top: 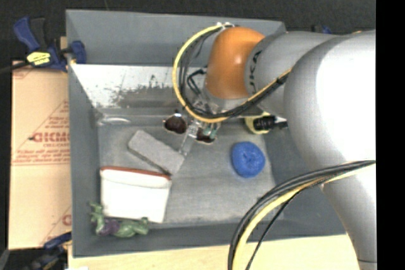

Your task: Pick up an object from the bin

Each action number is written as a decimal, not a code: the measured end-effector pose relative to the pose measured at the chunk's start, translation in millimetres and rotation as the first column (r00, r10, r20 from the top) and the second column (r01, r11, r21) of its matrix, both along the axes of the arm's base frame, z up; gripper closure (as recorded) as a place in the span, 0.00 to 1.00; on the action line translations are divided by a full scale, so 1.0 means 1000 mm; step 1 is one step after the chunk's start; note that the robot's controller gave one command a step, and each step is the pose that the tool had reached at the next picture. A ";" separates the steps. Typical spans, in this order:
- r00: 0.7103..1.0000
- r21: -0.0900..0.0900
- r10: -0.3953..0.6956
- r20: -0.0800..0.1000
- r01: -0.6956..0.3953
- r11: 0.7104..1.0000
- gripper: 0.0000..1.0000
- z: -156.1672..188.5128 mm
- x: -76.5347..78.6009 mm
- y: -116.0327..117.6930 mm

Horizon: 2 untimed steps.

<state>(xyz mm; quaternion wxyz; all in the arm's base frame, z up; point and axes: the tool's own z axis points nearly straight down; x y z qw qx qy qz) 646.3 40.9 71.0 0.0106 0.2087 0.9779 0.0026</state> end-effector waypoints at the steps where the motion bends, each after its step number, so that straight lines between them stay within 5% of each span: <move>1: 0.943 -0.003 0.333 -0.014 -0.333 0.943 1.00 0.009 0.000 -0.012; 2: 0.943 -0.003 0.333 -0.014 -0.333 0.943 1.00 0.009 0.000 -0.012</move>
Offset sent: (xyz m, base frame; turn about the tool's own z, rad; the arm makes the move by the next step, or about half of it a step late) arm 0.0000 0.0000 0.0000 0.0000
